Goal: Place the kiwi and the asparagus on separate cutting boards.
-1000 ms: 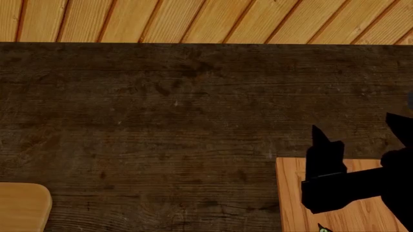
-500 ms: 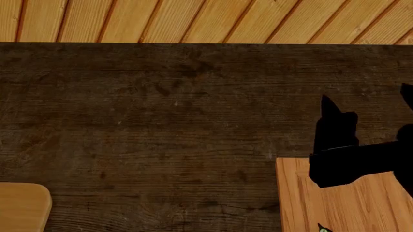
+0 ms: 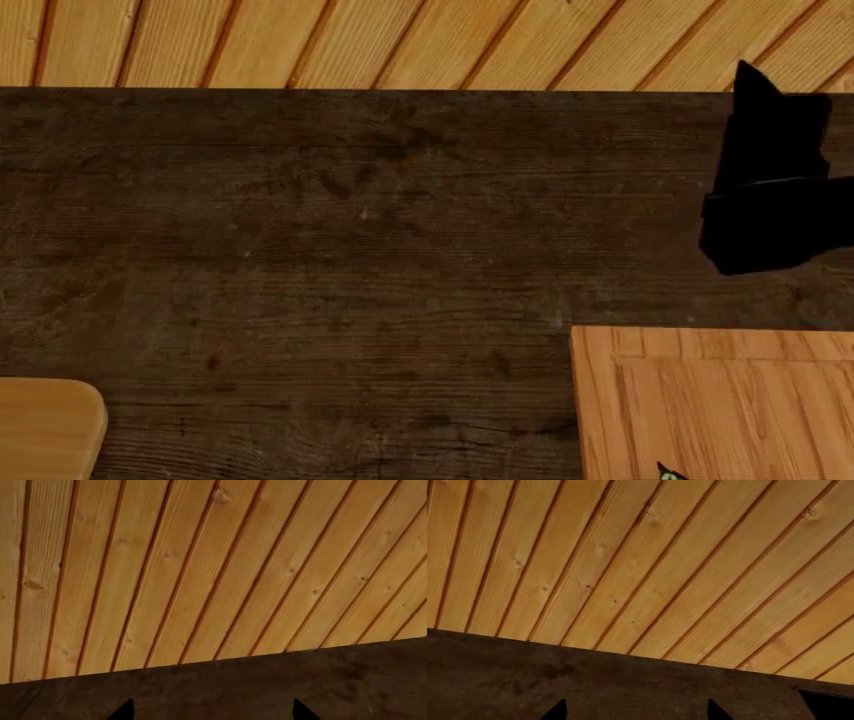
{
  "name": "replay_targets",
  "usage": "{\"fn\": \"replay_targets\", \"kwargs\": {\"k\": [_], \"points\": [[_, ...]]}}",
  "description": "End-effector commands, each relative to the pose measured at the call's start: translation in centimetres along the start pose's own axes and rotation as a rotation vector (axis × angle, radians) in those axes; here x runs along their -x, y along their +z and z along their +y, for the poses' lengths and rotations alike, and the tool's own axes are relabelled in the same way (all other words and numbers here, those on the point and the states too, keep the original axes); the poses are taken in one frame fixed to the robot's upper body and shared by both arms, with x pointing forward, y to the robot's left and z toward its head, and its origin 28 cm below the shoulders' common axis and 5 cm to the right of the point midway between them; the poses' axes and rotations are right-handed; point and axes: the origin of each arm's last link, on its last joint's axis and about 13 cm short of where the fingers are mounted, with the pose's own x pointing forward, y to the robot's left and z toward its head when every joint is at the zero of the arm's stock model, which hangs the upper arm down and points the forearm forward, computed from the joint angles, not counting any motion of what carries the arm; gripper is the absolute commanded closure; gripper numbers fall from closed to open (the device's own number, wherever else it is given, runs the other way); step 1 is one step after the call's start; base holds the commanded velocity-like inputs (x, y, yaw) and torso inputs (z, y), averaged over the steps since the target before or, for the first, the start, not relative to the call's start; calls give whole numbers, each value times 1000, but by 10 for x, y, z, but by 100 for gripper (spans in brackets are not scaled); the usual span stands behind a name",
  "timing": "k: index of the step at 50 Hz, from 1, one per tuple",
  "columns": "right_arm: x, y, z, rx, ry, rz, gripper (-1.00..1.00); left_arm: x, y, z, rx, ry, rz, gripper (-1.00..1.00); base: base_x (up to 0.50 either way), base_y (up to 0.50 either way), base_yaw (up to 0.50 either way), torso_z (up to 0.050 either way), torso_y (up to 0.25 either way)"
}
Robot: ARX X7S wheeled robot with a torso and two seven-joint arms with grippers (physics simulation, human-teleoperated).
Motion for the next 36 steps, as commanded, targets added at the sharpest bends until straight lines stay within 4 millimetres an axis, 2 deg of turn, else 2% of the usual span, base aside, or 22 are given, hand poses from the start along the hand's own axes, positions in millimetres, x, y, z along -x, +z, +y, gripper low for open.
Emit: {"fn": "replay_targets", "kwargs": {"k": [1,13,16,21,26,31,33,36], "points": [[-1,29,-2,40,8,-76,-100,-6,42,7,19,-38,-87,-100,0,0,0,0,0],[-6,39,-5,45,-3,-100,-100,-20,74,8,-37,-51,-132,-100,0,0,0,0,0],[-6,42,-6,46,-11,-108,-100,-30,85,10,-38,-46,-147,-100,0,0,0,0,0],[-6,46,-9,48,-24,-121,-100,-45,92,13,-36,-50,-136,-100,0,0,0,0,0],[-5,62,-15,48,-48,-174,-100,-48,109,14,-49,-46,-164,-100,0,0,0,0,0],[-7,76,-15,72,-51,-206,-100,-50,105,9,-48,-45,-164,-100,0,0,0,0,0],[4,87,-11,82,-44,-213,-100,-50,101,10,-46,-43,-155,-100,0,0,0,0,0],[5,91,-10,83,-43,-209,-100,-49,97,13,-44,-37,-140,-100,0,0,0,0,0]]}}
